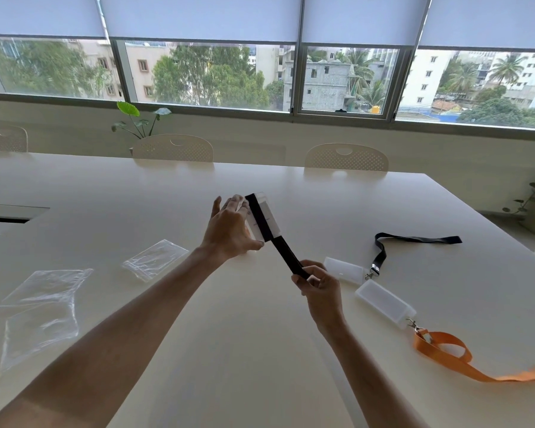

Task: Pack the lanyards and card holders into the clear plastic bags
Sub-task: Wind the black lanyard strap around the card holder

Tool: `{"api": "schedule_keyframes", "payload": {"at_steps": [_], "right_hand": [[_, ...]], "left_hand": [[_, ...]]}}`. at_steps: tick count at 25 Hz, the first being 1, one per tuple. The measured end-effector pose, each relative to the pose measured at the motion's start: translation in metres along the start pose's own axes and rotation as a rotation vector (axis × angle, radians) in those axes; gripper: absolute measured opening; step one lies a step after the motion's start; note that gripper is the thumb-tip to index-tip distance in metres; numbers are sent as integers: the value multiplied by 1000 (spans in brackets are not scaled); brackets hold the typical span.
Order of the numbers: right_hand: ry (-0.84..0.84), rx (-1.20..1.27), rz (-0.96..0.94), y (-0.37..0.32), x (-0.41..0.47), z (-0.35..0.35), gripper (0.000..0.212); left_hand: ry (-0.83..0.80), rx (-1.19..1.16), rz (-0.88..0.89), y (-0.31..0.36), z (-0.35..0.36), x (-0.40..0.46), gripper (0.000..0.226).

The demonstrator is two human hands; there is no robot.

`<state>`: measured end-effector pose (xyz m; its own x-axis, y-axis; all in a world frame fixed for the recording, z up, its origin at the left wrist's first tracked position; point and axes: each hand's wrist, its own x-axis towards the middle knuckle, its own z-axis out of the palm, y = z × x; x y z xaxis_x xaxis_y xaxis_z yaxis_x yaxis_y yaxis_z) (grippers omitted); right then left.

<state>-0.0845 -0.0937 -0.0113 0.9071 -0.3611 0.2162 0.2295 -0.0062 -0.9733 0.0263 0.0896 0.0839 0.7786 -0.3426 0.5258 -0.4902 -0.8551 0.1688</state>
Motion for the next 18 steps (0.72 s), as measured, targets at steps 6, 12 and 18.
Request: {"api": "schedule_keyframes", "payload": {"at_steps": [6,12,18], "right_hand": [[-87,-34,87,0,-5,-2,21],[-119,-57,48,-4,-11,7,32],[-210,-48,5,-30,-21,15,39]], "left_hand": [[-2,6,-16,-3,-1,4,99],[-13,19,-13,-7,0,5,100],[-123,91,24,-12,12,-11,104]]}}
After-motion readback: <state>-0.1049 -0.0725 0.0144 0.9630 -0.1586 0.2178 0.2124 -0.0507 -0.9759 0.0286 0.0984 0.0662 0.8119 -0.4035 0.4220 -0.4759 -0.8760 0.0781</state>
